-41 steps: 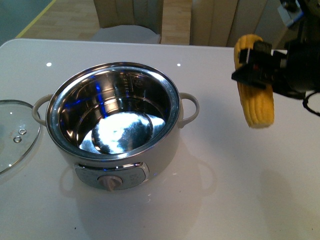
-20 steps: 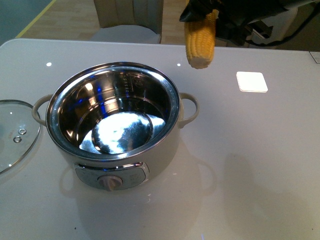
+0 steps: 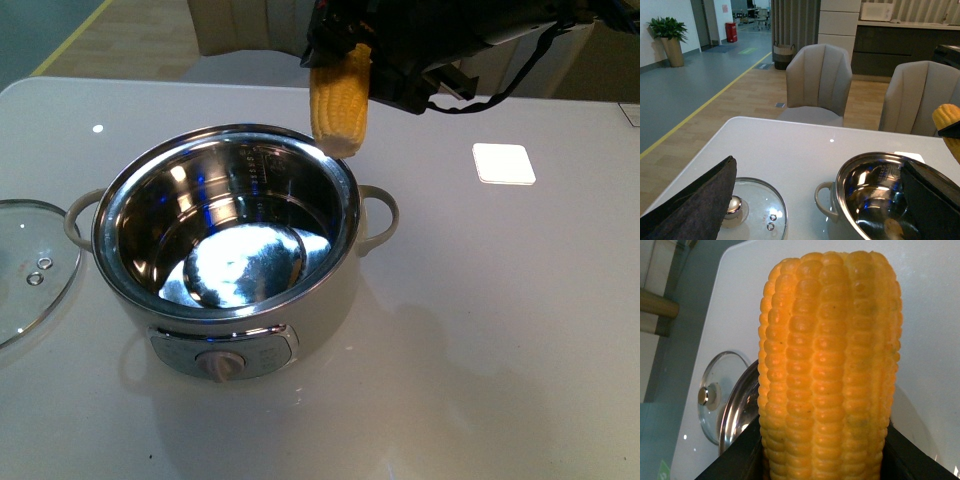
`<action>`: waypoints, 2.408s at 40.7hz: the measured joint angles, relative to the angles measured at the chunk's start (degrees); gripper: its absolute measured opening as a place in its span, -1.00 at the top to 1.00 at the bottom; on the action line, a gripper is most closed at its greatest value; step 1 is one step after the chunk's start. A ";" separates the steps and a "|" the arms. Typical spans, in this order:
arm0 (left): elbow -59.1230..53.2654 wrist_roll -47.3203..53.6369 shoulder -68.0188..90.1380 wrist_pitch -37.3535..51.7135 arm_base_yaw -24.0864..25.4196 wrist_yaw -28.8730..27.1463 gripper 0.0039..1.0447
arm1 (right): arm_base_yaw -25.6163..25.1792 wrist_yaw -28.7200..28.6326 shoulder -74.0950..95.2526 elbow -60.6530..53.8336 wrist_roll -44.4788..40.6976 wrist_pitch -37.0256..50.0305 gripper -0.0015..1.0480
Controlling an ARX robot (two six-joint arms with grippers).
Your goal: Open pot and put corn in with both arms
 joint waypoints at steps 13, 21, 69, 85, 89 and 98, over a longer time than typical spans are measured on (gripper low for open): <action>0.00 0.00 0.00 0.00 0.00 0.00 -0.87 | 3.28 -0.26 3.41 1.29 2.38 -0.31 0.16; 0.00 0.00 0.00 0.00 0.00 0.00 -0.87 | 4.37 -1.29 6.29 3.34 5.25 -0.31 0.12; 0.00 0.00 0.00 0.00 0.00 0.00 -0.87 | 2.21 4.15 1.33 -3.28 6.49 2.05 -0.83; 0.00 0.00 0.00 0.00 0.00 0.00 -0.87 | -14.78 5.99 -28.89 -27.82 8.22 14.12 -0.83; 0.00 0.00 0.00 0.00 0.00 0.00 -0.87 | -19.02 10.14 -37.92 -34.49 2.19 11.76 -0.83; 0.00 0.00 0.00 0.00 0.00 0.00 -0.87 | -24.65 14.19 -52.76 -45.18 -7.50 8.04 -0.83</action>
